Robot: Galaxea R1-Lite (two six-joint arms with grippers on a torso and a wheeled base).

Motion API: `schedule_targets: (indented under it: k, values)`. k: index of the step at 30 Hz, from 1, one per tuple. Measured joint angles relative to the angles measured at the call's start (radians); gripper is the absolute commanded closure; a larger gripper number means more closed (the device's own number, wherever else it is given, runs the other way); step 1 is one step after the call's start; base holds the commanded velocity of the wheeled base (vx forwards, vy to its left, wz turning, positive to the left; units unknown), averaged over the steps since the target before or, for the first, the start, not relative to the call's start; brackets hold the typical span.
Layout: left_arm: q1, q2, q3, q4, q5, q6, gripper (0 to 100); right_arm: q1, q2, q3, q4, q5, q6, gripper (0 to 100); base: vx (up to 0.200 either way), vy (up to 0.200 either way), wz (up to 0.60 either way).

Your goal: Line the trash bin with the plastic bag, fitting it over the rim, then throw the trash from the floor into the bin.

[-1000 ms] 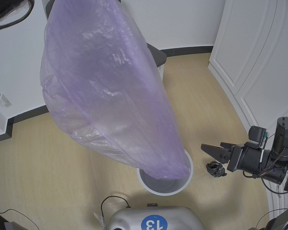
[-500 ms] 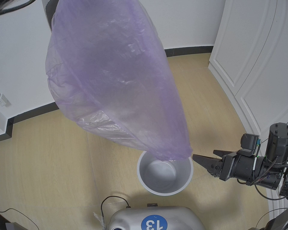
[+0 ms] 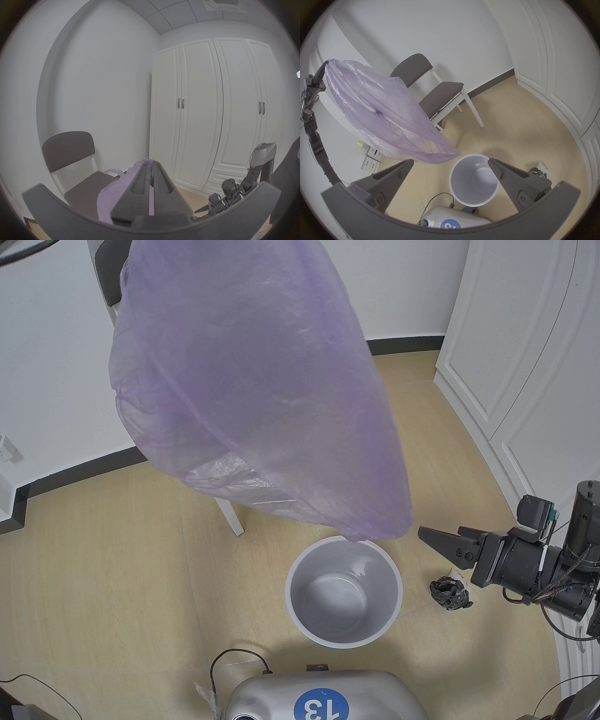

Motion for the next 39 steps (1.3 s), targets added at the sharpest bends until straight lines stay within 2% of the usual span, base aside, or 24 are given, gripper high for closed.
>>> schedule_targets:
  k: [5,12,16,20,39]
  values:
    - [-0.001,0.001,0.000,0.000,-0.001,0.000,100,-0.038,-0.008,-0.011,0.001,0.013,0.000,0,0.000,0.000,0.00]
    - [-0.001,0.004,-0.003,0.000,-0.002,0.009,100,-0.122,-0.027,-0.021,0.003,0.100,0.000,0,0.000,0.000,0.00]
    - [-0.001,0.010,-0.008,-0.005,-0.003,0.012,100,-0.134,-0.022,-0.013,0.006,0.116,-0.001,0,0.000,0.000,0.00]
    - [-0.003,0.017,-0.011,-0.008,-0.002,0.013,100,-0.114,-0.003,-0.003,0.004,0.116,-0.001,0,0.000,0.000,0.00]
    - [-0.025,0.040,-0.043,-0.012,0.007,0.013,100,0.087,0.012,0.065,0.001,0.114,0.005,0,0.000,0.000,0.00]
